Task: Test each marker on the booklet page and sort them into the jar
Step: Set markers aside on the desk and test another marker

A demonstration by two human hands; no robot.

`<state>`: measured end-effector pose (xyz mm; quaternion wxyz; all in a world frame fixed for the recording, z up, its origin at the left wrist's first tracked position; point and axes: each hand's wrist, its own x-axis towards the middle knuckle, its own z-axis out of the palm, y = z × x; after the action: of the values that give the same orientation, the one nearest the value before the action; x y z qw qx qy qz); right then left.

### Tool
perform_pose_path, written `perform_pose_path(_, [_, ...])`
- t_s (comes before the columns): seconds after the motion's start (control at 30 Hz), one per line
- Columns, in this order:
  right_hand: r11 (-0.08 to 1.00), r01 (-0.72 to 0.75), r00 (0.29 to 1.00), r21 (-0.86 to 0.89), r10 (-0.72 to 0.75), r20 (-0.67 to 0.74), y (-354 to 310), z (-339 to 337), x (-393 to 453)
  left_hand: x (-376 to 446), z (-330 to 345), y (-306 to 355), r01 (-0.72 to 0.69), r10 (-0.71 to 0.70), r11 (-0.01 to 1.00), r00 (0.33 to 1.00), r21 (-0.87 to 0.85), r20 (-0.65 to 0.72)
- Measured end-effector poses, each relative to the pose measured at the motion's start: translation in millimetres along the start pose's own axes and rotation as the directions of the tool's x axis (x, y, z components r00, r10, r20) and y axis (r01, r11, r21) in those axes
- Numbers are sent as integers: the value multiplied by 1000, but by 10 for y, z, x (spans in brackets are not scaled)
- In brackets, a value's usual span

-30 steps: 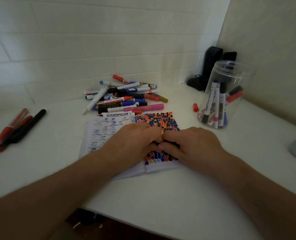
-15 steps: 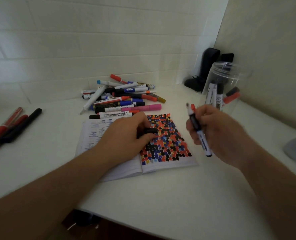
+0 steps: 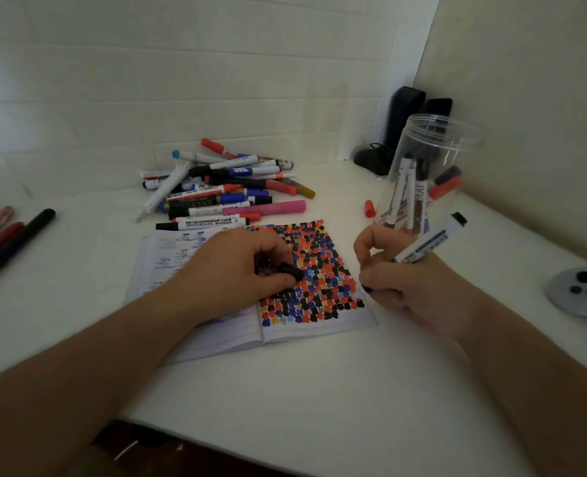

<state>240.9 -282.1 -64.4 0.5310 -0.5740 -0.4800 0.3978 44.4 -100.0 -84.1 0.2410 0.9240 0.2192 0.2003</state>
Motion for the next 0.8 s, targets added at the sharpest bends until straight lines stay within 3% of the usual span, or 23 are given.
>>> perform_pose_path(0.17, [924, -6, 991, -382, -45, -123, -48, 92, -4, 15, 5, 0, 18, -18, 1000, 1000, -6, 12])
perform_pose_path(0.4, [916, -72, 967, -395, -33, -252, -15, 163, 2, 13, -2, 9, 11, -11, 1000, 1000, 3, 15])
perform_pose_path(0.8, [879, -76, 960, -470, -63, -273, -7, 200, 11, 25, 3, 12, 19, -19, 1000, 1000, -10, 24])
